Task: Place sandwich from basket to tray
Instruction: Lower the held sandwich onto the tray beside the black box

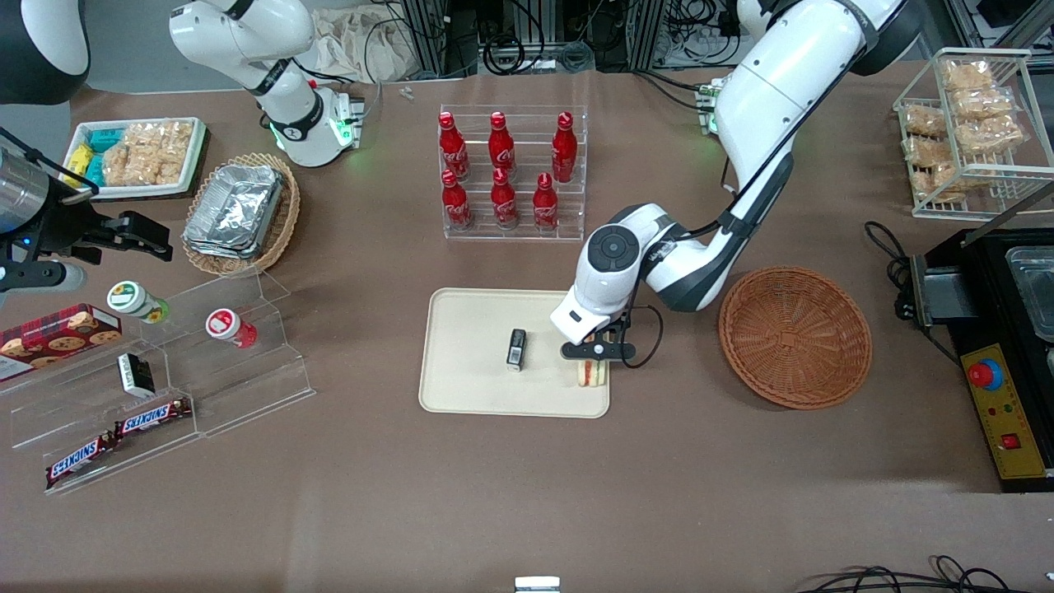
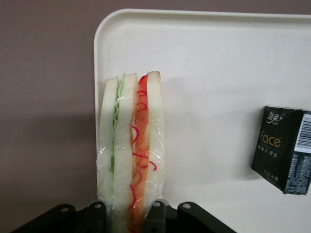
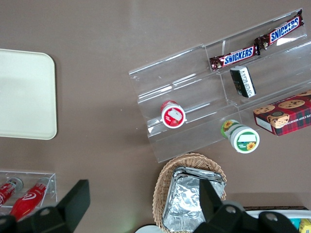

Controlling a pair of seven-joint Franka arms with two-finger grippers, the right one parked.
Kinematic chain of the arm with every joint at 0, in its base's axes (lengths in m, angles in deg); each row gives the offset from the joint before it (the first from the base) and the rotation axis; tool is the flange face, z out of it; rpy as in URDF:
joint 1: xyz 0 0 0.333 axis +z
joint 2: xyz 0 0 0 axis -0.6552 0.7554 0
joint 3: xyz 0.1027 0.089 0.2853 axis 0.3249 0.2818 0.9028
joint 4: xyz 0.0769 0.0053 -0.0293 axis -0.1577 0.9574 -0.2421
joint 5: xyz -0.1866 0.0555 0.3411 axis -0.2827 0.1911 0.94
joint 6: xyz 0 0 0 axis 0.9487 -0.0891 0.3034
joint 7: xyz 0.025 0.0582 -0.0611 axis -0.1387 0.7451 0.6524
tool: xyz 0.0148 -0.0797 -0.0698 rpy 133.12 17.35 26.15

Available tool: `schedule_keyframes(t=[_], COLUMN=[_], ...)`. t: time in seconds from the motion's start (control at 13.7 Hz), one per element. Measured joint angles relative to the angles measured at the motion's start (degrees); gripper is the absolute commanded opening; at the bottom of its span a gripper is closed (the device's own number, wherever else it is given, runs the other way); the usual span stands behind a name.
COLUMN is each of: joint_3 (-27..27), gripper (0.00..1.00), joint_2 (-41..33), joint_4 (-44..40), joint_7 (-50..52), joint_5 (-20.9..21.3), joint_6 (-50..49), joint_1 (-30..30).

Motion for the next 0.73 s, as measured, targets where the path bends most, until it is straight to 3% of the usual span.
schedule_keyframes(t=[0.07, 0.37, 0.59, 0.73], joint_3=[0.01, 0.07, -0.19, -0.66], gripper=[0.99, 1.00, 1.00, 1.00], joint_2=[0.35, 2.14, 1.63, -0.38], joint_4=[-0.21, -1.96, -5.53, -9.99], joint_7=[0.00, 0.05, 0.34, 0.55], joint_5=[0.76, 4.38, 4.04, 1.53], joint_6=[0.25, 0.60, -4.58, -8.90], joint_1=[-0.18, -0.20, -0.26, -0.25])
